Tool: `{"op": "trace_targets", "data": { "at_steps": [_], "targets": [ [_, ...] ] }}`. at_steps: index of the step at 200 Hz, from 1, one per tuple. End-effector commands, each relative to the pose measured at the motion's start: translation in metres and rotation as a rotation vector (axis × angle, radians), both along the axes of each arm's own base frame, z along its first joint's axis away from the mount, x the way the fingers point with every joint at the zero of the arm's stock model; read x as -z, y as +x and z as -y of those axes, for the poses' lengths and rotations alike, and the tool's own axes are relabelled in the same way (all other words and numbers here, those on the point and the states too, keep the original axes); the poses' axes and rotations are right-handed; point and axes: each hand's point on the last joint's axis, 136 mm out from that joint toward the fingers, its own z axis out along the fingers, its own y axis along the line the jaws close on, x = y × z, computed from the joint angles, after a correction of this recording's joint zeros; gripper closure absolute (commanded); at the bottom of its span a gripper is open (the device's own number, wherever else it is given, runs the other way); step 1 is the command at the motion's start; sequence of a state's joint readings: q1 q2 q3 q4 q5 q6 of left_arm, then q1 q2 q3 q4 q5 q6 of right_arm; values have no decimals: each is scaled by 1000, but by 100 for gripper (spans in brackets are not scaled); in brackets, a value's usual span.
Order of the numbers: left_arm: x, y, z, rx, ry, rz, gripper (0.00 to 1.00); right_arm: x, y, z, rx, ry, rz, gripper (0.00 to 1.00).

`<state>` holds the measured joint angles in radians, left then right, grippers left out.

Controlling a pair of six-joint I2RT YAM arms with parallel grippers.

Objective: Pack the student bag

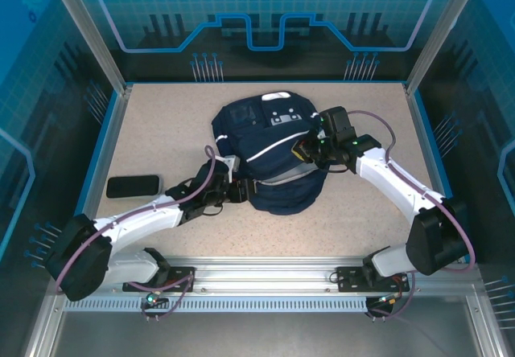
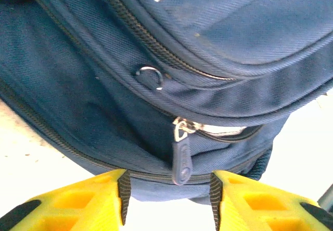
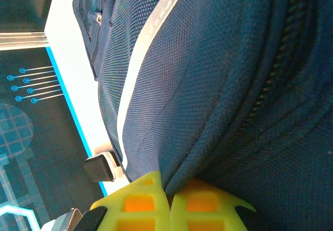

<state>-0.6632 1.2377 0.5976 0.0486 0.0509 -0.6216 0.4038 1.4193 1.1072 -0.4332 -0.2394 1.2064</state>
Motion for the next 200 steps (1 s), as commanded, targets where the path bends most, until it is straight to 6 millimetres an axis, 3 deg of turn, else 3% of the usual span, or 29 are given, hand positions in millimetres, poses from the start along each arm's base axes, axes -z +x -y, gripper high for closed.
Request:
{"op": "trace_targets", "data": {
  "at_steps": [1, 98, 158, 200],
  "targets": [
    [0, -3, 16, 73, -32, 1, 53, -28, 9, -6, -26, 42, 82, 100],
    [1, 16, 31, 79, -50, 43, 70, -30, 7, -5, -21, 41, 83, 100],
    [5, 19, 32, 73, -55, 46, 72, -28, 6, -5, -19, 41, 78, 100],
    [13, 23, 21, 29, 4, 47, 92, -28, 6, 0, -6, 21, 81, 100]
  ]
}}
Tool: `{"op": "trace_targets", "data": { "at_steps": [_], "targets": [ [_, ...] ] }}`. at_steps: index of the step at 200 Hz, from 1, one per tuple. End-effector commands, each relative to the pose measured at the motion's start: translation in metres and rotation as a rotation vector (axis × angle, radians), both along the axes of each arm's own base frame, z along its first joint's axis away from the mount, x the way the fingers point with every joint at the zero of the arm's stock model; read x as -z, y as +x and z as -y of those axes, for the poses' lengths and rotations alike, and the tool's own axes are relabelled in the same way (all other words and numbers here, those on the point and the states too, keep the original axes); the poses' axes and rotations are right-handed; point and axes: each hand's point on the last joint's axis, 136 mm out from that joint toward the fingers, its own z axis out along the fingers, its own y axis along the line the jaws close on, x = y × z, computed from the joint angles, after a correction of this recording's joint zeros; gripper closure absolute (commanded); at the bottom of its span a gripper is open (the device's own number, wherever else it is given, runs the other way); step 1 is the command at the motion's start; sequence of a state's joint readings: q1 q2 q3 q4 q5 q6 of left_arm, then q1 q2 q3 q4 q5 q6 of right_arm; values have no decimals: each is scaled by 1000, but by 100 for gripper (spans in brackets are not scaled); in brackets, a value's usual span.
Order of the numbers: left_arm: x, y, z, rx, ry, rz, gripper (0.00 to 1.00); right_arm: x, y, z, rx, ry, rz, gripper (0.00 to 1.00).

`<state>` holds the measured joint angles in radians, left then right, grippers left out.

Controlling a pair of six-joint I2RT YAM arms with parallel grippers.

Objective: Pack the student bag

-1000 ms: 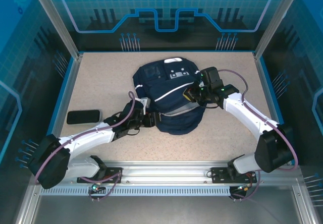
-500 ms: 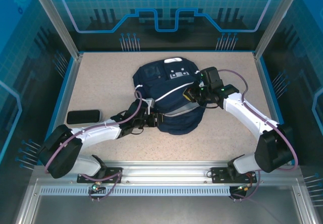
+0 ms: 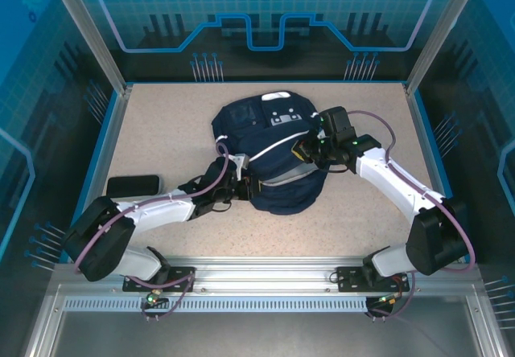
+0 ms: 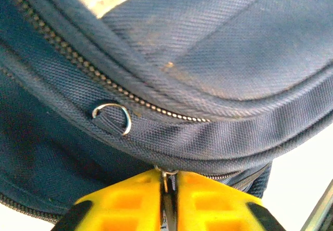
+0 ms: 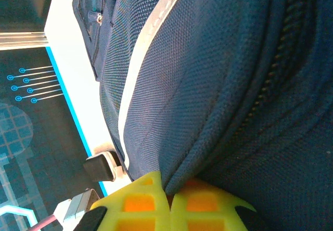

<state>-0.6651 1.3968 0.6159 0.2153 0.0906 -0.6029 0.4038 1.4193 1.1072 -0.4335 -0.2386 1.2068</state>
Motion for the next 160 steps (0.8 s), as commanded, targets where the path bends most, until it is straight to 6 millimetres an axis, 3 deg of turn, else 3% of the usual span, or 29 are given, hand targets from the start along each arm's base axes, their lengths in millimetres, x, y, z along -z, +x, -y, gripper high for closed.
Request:
{"op": "trace_targets", "data": {
  "at_steps": [1, 15, 39, 77, 134, 160],
  "targets": [
    [-2, 6, -3, -18, 31, 32, 93, -28, 6, 0, -6, 20, 81, 100],
    [1, 4, -12, -27, 77, 37, 100, -27, 5, 5, 9, -5, 84, 100],
    [10, -2, -33, -16, 204, 43, 100, -29, 5, 18, 44, -49, 117, 100],
    [17, 2, -61, -46, 297, 45, 100, -26, 4, 18, 22, -65, 118, 100],
    [13, 54, -108, -303, 368, 47, 100, -14, 8, 4, -38, -58, 103, 100],
    [14, 72, -127, -383, 342, 10, 100, -11, 10, -18, -141, -25, 112, 100]
  ]
}}
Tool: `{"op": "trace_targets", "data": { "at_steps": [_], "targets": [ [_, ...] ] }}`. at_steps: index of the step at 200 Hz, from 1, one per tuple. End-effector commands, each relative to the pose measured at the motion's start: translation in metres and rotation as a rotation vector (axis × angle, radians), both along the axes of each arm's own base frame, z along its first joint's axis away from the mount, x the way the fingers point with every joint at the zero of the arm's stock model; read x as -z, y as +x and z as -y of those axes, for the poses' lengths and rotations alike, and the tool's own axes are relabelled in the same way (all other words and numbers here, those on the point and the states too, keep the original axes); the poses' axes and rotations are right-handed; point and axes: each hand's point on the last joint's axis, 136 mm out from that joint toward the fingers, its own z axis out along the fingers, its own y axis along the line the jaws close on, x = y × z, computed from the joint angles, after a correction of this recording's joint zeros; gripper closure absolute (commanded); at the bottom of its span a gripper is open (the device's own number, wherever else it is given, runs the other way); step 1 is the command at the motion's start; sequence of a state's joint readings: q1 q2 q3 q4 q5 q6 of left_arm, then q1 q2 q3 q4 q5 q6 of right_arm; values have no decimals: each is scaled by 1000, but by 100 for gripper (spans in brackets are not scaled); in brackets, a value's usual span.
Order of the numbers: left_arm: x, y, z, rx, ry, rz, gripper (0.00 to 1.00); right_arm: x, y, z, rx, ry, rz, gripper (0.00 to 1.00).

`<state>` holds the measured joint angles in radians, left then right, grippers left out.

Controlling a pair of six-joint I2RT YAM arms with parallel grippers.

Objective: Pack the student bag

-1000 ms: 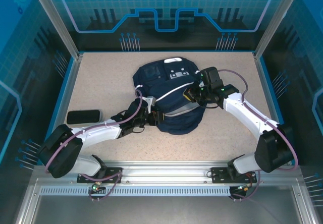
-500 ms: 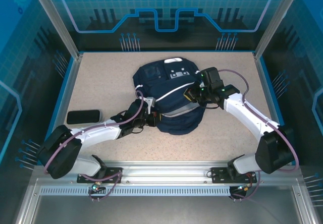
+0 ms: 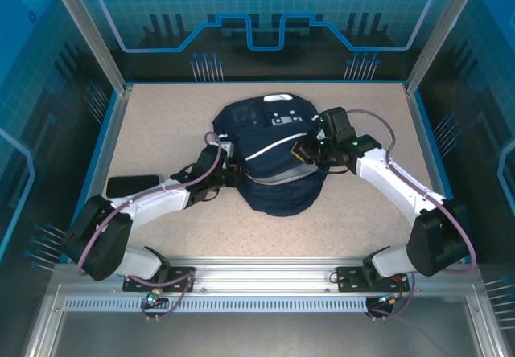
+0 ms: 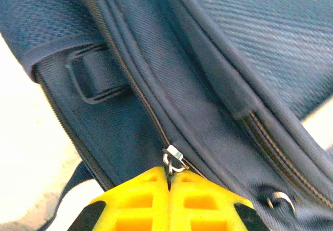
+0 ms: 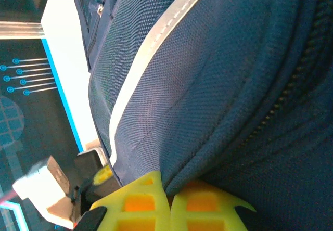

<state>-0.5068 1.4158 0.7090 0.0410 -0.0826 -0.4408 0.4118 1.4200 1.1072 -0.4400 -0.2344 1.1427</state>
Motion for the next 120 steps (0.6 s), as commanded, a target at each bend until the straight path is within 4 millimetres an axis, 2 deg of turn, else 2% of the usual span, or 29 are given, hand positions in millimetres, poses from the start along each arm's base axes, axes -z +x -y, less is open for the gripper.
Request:
{"op": "trace_targets", "data": {
  "at_steps": [1, 11, 32, 49, 70, 86, 98, 110, 120],
  "targets": [
    [10, 20, -54, -205, 87, -31, 100, -13, 13, -17, -97, 11, 80, 100],
    [7, 23, -59, -219, 79, -28, 100, -12, 12, -24, -138, 5, 94, 100],
    [6, 24, -74, -259, 94, -45, 100, -2, 8, -19, -197, -105, 103, 53],
    [10, 20, -84, -282, 103, -71, 93, 12, 1, 0, -230, -238, 90, 32],
    [16, 12, -99, -326, 120, -103, 81, 28, -4, 47, -191, -422, 62, 22],
    [15, 6, -106, -350, 112, -116, 59, 34, -5, 89, -137, -518, 45, 17],
    [10, 2, -108, -353, 105, -116, 47, 36, -4, 120, -89, -571, 27, 15],
    [3, -2, -107, -345, 93, -120, 37, 36, -3, 142, -79, -649, 34, 12],
    [-4, -6, -108, -346, 88, -126, 30, 36, -2, 152, -87, -702, 30, 10]
  ]
}}
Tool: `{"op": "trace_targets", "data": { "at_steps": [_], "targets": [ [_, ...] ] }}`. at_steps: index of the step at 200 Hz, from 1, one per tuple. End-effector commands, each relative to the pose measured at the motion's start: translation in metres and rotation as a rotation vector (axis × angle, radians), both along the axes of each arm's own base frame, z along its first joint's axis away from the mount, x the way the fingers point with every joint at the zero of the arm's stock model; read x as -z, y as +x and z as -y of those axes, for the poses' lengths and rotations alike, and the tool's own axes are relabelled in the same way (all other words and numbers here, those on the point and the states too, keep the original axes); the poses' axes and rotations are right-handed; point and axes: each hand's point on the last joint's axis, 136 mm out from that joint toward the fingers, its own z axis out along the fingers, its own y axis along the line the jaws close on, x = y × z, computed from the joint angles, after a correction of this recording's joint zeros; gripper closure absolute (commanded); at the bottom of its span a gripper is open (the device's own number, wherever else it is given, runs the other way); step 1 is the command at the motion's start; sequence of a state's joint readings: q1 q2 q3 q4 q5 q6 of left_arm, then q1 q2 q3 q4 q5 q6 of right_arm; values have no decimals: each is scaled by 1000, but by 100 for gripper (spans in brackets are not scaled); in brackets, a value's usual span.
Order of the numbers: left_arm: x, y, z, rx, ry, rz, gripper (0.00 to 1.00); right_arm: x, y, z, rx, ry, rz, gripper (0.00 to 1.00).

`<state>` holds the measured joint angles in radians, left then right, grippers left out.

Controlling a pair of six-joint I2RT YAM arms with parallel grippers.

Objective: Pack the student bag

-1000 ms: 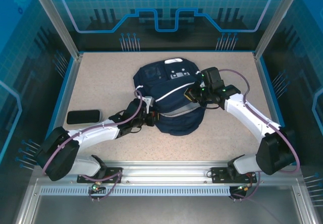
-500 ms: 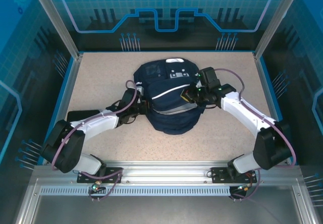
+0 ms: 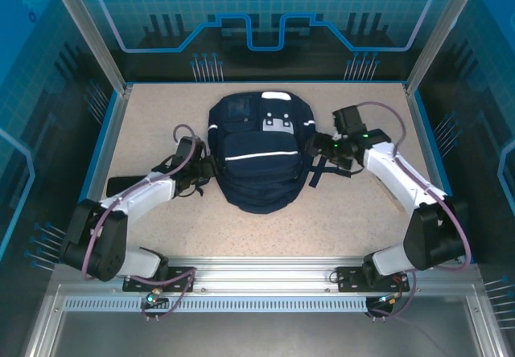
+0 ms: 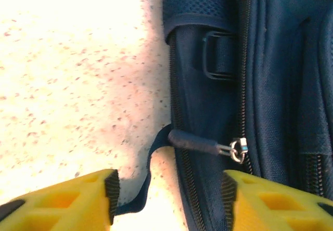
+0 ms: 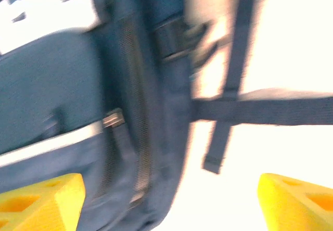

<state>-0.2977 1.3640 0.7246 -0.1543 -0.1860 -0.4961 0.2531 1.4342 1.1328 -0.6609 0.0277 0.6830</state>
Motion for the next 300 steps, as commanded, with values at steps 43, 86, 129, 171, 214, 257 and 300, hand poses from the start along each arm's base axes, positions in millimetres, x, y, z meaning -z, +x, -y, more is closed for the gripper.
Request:
{"op": "trace_targets", "data": {
  "at_steps": [43, 86, 129, 171, 214, 257, 300],
  "targets": [
    [-33, -33, -51, -177, 70, -50, 9, 3, -8, 21, -150, -184, -9, 4],
    [-26, -52, -133, -488, 45, -131, 3, -7, -5, -28, -274, -108, 36, 0],
    [-20, -29, -172, -587, -55, -139, 3, -18, -2, -72, -369, -34, 58, 0],
    [7, -18, -182, -610, -35, -244, 4, -23, -5, -95, -414, -14, 60, 0],
    [42, -24, -144, -479, -118, -367, 12, -23, -9, -98, -410, -13, 54, 1],
    [50, -42, -80, -306, -188, -423, 15, -26, -10, -99, -392, -6, 56, 1],
    [28, -59, -38, -183, -168, -407, 15, -27, -11, -100, -388, -5, 56, 1]
  ]
}}
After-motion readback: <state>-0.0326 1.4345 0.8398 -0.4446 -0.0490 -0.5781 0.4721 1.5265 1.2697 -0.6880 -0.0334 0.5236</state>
